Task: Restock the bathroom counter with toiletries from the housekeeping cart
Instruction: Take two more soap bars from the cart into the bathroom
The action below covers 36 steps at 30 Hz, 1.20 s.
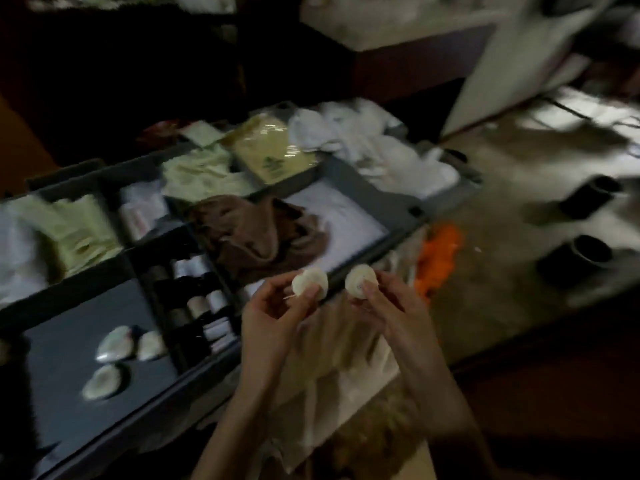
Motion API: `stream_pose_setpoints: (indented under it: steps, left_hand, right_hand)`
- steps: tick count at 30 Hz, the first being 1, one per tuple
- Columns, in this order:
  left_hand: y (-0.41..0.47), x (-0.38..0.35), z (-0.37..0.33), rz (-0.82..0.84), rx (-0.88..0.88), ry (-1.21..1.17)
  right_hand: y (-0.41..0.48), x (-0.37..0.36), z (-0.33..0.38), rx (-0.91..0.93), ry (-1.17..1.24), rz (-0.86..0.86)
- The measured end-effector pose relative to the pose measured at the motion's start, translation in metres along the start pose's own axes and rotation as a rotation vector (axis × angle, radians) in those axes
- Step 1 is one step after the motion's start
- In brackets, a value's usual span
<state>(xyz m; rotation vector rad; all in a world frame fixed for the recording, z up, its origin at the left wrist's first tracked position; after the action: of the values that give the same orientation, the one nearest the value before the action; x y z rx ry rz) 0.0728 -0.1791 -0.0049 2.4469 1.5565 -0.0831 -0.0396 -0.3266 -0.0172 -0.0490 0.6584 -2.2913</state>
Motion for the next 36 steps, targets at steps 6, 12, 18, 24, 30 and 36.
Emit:
stream_pose_setpoints:
  steps: [6, 12, 18, 24, 30, 36]
  left_hand:
    - [-0.053, -0.147, 0.024, 0.410, 0.186, -0.023]
    - [-0.130, -0.272, 0.032, 0.815, 0.284, -0.075]
    - [-0.223, -0.351, 0.032, 1.251, 0.430, -0.158]
    - [-0.304, -0.393, 0.031, 1.630, 0.518, -0.139]
    - [-0.387, -0.390, 0.026, 1.936, 0.505, -0.128]
    - [-0.467, -0.381, 0.022, 2.143, 0.513, -0.143]
  right_hand:
    - [-0.068, 0.145, -0.009, 0.003, 0.275, -0.291]
    - [-0.160, 0.249, -0.032, 0.074, 0.330, -0.628]
    - [-0.253, 0.311, -0.080, 0.130, 0.554, -1.028]
    - [-0.331, 0.313, -0.121, 0.196, 0.733, -1.386]
    - [-0.378, 0.279, -0.167, 0.201, 0.877, -1.649]
    - [-0.434, 0.272, -0.212, 0.221, 1.003, -1.815]
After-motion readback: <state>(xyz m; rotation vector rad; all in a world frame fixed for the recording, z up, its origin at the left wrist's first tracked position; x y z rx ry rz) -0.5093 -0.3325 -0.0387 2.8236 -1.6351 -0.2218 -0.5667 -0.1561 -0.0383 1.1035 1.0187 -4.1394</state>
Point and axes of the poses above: each hand's wrist, its own y-axis towards the middle knuckle, its own x-axis out of the back of the hand, z = x × y, the point moved 9 cm from there along y, towards the middle knuckle, and after that the axes turned 15 degrees about -x, right-handed, at the moved point
